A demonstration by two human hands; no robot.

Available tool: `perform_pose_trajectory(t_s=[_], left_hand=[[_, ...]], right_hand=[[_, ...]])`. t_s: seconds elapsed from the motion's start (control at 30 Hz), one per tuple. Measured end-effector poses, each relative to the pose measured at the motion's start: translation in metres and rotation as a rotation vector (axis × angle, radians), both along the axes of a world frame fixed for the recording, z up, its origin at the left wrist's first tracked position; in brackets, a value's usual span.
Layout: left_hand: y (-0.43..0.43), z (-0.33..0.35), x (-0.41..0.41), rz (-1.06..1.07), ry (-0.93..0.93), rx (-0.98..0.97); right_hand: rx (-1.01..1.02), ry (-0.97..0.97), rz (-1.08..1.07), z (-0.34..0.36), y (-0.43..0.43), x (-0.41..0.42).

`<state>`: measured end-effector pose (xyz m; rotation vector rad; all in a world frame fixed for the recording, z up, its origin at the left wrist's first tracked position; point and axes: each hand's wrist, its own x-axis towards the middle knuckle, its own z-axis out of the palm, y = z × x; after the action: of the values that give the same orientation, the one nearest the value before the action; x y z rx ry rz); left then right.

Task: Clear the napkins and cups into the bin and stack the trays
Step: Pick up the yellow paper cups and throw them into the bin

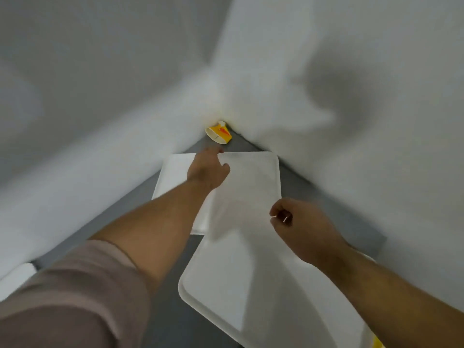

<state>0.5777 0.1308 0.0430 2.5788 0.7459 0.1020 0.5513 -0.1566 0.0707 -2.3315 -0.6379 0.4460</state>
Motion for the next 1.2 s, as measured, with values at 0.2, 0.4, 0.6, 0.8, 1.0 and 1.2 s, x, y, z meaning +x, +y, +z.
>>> perform_pose_trajectory(t_s=[0.2,0.4,0.6,0.8,1.0,1.2], left_hand=[[0.034,-0.02,0.075,-0.116,-0.021,0.123],[0.049,-0.028,0.131,-0.26,0.35,0.397],[0.054,-0.039,0.133,-0.262,0.284,0.451],[0.047,-0.02,0.122,-0.059,0.016,0.32],[-0.011,0.01,0.079,0.037,-0.522,0.045],[-0.121,0.021,0.016,0.092,-0.579,-0.596]], right_hand=[[-0.062,0.006,-0.05,-0.01,0.005,0.01],[-0.016,0.023,-0.107,-0.011,0.014,0.021],[-0.013,0.013,-0.101,-0.011,0.023,0.024],[0.032,0.022,-0.128,-0.008,0.018,0.019],[0.116,0.058,-0.164,0.001,0.003,0.021],[0.318,0.048,-0.38,0.013,-0.06,0.027]])
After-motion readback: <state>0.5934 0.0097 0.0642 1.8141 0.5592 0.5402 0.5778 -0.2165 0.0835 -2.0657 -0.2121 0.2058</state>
